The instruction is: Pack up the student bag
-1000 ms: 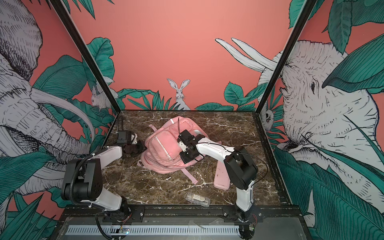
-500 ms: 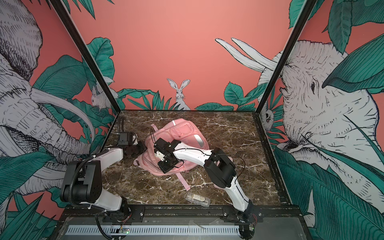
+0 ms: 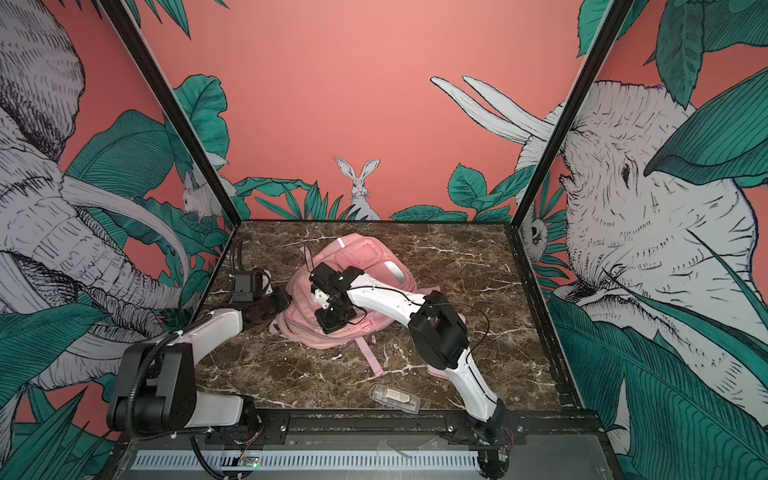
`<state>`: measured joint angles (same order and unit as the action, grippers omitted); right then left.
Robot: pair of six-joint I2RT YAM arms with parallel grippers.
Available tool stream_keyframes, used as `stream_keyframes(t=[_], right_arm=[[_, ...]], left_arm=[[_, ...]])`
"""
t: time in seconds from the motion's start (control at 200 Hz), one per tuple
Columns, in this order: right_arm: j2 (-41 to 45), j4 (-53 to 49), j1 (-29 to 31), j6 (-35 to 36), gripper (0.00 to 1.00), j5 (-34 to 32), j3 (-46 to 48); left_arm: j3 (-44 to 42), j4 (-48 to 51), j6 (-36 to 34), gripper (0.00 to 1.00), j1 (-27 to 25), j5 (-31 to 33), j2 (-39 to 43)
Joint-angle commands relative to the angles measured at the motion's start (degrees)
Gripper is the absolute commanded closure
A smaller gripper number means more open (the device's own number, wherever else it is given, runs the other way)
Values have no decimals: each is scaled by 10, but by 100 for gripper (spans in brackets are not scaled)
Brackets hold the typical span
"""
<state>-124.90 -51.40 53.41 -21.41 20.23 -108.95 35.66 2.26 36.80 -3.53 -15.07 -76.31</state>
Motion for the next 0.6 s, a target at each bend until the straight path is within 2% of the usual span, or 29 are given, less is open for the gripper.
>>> stream_keyframes(t=[0.0, 0.225, 0.415, 0.595], right_arm=[[-1, 88, -48, 11, 100, -53, -54], [2, 71, -56, 26, 100, -31, -33], [14, 74, -18, 31, 100, -32, 22], [-5, 85, 21, 11, 100, -15, 1]], left_arm=[[-48, 44, 45, 100, -20, -26, 62], [-71, 59, 73, 100, -63, 2, 131], [-66, 39, 81, 100, -85, -1, 111], [-46, 5, 97, 100, -134, 12, 65]])
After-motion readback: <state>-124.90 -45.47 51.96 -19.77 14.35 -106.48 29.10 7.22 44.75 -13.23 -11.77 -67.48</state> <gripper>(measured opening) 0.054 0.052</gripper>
